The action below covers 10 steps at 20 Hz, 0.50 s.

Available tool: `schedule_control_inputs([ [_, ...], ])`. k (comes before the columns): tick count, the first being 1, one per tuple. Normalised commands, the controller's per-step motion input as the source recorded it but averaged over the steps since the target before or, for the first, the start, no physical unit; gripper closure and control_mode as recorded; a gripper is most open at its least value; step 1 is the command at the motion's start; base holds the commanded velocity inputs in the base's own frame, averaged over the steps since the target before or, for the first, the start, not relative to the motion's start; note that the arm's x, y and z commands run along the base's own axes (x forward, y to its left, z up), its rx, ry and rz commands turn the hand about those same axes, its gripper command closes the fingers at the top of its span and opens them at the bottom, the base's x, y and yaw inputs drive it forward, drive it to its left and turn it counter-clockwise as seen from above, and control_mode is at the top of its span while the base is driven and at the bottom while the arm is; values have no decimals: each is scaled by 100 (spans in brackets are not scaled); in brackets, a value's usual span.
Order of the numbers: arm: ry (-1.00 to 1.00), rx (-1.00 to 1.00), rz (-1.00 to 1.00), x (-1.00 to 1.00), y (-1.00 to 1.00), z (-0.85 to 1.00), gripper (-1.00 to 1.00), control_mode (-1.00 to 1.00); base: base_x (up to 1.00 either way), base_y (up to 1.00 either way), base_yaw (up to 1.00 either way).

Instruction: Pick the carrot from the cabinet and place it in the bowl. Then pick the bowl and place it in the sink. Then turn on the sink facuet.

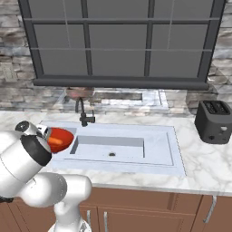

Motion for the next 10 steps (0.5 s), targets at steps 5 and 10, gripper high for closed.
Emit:
schedule_control_inputs([
  [5,-4,0,1,7,0,-2,100,-100,0,0,0],
  [10,-3,-2,2,8,0,-1,100,-100,0,0,0],
])
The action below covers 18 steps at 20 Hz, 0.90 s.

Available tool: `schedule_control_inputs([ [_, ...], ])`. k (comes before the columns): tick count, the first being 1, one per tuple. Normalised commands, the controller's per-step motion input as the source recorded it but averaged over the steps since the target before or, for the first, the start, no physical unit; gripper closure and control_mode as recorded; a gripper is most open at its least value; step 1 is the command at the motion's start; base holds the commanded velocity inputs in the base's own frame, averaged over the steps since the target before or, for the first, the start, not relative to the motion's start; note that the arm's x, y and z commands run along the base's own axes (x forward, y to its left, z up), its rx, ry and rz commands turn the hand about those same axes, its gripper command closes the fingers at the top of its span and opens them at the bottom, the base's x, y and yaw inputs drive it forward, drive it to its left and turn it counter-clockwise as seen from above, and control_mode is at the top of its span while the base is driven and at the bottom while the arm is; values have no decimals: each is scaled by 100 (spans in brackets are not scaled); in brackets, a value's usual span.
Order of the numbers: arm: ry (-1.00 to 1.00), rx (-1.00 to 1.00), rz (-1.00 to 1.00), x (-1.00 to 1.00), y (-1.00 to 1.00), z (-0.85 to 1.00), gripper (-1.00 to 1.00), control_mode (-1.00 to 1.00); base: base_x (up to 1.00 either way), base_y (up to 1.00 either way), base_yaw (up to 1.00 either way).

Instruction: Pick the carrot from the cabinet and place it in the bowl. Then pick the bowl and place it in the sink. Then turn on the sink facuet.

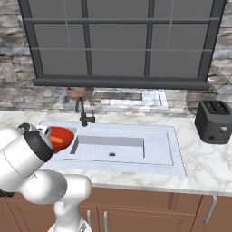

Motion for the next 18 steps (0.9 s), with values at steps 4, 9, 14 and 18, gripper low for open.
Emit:
schedule_control_inputs([
  [4,0,-1,2,6,0,0,100,-100,0,0,0],
  [9,0,0,3,4,0,0,100,-100,0,0,0],
  [14,0,0,2,0,0,-4,100,-100,0,0,0],
  [18,0,0,1,0,0,-10,100,-100,0,0,0],
])
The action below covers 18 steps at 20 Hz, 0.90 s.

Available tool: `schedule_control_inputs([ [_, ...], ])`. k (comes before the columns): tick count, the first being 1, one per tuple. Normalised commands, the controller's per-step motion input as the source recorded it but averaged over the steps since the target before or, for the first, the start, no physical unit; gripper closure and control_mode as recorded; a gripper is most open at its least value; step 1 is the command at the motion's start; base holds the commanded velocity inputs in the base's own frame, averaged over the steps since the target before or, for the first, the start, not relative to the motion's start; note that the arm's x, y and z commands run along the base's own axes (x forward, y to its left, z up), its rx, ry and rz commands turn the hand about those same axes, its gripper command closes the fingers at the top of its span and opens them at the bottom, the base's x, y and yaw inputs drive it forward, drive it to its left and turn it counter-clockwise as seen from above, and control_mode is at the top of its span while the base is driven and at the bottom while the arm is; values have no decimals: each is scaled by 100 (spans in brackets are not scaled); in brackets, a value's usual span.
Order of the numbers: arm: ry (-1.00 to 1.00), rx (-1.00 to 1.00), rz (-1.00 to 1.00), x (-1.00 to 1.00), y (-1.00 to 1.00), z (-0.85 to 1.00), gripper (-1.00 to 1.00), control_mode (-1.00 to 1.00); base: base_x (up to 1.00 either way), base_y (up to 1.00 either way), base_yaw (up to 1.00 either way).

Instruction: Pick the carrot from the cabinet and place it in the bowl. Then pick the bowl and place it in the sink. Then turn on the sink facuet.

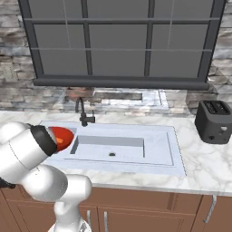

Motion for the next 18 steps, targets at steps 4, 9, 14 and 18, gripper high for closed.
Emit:
schedule_control_inputs([
  [4,0,-1,0,9,0,-7,100,-100,0,0,0],
  [9,0,-1,0,5,-2,-9,100,-100,0,0,0],
  [14,0,0,0,0,-3,0,-100,-100,0,0,0],
  [18,0,0,0,0,-4,6,-100,-100,0,0,0],
])
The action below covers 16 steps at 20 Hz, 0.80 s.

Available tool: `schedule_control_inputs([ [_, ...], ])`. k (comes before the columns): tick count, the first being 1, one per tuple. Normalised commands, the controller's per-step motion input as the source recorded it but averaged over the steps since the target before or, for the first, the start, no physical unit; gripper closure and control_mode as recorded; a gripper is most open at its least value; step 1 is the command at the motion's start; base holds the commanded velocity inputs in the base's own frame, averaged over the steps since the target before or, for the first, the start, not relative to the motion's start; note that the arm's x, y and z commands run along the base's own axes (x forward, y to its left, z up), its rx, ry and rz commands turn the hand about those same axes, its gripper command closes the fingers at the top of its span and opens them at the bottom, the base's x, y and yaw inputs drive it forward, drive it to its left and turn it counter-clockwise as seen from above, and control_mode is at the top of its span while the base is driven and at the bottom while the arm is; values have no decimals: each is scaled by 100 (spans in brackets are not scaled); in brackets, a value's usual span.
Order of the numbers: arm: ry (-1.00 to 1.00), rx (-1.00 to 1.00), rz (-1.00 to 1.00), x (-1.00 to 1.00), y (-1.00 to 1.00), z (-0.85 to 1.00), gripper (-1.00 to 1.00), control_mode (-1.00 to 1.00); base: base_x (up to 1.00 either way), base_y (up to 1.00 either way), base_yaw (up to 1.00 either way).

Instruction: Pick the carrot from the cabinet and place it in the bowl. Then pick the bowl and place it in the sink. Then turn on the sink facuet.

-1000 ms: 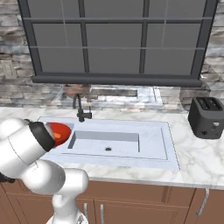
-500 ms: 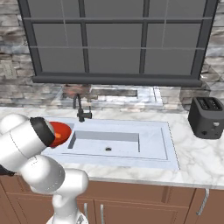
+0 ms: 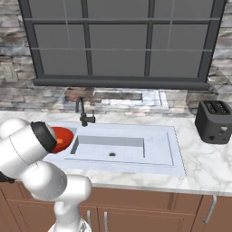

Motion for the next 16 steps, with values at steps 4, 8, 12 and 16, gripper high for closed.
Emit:
schedule_control_inputs([
  [4,0,0,0,-3,-6,52,-100,-100,0,0,0],
  [8,2,0,0,-18,-1,77,-100,-100,0,0,0],
  [12,8,0,-1,-44,-7,81,-100,-100,0,0,0],
  [16,19,15,-4,-63,-13,90,-100,-100,0,0,0],
])
